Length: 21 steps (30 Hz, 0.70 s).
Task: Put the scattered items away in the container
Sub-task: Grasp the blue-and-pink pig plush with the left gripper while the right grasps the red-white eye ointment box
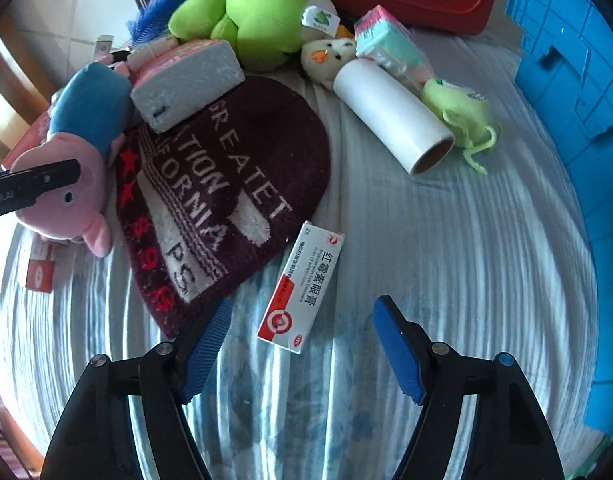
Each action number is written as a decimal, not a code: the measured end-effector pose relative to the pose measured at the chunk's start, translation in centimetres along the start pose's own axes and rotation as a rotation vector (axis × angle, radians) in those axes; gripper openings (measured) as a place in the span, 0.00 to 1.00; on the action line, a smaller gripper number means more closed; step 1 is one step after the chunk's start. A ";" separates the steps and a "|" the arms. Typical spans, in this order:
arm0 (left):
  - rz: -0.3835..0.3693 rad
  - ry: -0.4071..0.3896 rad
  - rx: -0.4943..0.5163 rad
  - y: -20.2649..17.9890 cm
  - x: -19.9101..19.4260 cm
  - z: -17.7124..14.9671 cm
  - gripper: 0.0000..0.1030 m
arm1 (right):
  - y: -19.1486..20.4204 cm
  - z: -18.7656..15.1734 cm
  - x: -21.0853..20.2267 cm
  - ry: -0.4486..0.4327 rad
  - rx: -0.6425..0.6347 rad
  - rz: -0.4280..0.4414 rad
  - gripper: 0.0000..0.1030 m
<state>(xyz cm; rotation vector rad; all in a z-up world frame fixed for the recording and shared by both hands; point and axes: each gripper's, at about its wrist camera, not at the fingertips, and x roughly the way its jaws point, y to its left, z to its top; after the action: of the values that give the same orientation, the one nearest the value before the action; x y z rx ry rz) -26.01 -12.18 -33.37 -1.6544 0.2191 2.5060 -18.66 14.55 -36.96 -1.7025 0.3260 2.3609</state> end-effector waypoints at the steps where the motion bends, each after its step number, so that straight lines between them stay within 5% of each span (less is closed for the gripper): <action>1: 0.000 0.002 -0.005 0.1 0.2 0.1 0.88 | 0.1 0.1 0.3 -0.001 0.000 -0.004 0.61; 5: -0.003 0.016 0.002 0.2 1.6 0.6 0.87 | 0.3 0.2 1.4 0.019 0.005 0.010 0.46; 9: -0.023 0.028 0.008 0.2 2.2 0.5 0.65 | 0.0 0.3 1.2 0.009 0.024 0.017 0.32; 21: -0.030 0.008 0.004 0.6 -0.8 -2.5 0.56 | -1.0 -1.3 -0.8 0.016 0.024 0.046 0.26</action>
<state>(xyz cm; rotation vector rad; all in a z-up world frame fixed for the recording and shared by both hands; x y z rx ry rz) -23.57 -13.24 -33.61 -1.6538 0.1984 2.4761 -16.99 15.09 -36.66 -1.7223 0.3987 2.3673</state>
